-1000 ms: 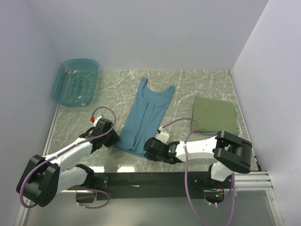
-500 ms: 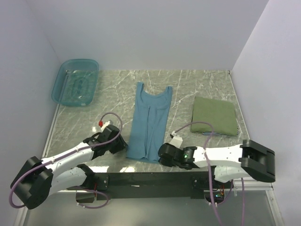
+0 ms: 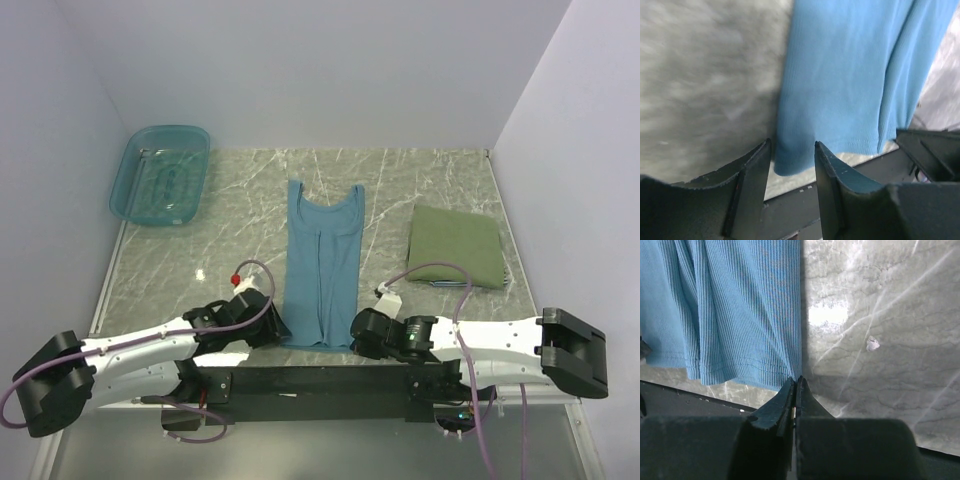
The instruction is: Fold and stack the tank tops
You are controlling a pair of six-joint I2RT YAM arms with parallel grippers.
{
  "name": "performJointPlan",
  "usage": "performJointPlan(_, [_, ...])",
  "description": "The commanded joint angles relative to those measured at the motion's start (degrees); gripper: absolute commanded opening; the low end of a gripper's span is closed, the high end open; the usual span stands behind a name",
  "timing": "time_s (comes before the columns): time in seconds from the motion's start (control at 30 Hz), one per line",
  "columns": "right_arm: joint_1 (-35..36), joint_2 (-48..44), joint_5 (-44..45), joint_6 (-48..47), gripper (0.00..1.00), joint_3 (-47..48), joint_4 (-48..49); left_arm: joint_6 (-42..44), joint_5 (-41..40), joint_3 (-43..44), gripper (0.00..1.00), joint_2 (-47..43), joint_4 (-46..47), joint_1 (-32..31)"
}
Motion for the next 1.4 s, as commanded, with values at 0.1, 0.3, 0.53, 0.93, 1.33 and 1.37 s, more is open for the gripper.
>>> performJointPlan(0.1, [0.45, -1.98, 0.08, -1.34, 0.0, 0.11, -3.59, -1.56, 0.11, -0.12, 0.46, 6.76, -2.04, -5.87])
performJointPlan(0.3, [0.54, -2.33, -0.1, -1.96, 0.0, 0.46, -4.82, -3.06, -2.53, 2.52, 0.2, 11.25, -4.84, -10.0])
performJointPlan(0.53, [3.7, -3.74, 1.48, -0.29, 0.0, 1.95, -9.82, -3.68, -3.67, 3.58, 0.01, 6.07, -10.65, -11.32])
performJointPlan(0.93, [9.94, 1.63, 3.67, 2.35, 0.0, 8.01, -14.56, -4.73, -3.05, 4.45, 0.01, 4.58, -13.71, -14.49])
performJointPlan(1.33, [-8.4, -5.24, 8.78, -16.62, 0.0, 21.63, -15.73, 6.33, -9.65, 28.61, 0.0, 13.25, -17.25, -1.93])
performJointPlan(1.37, [-10.34, -4.63, 7.91, -18.64, 0.0, 22.25, -14.59, 7.91, -9.82, 31.06, 0.0, 14.58, -16.72, -0.62])
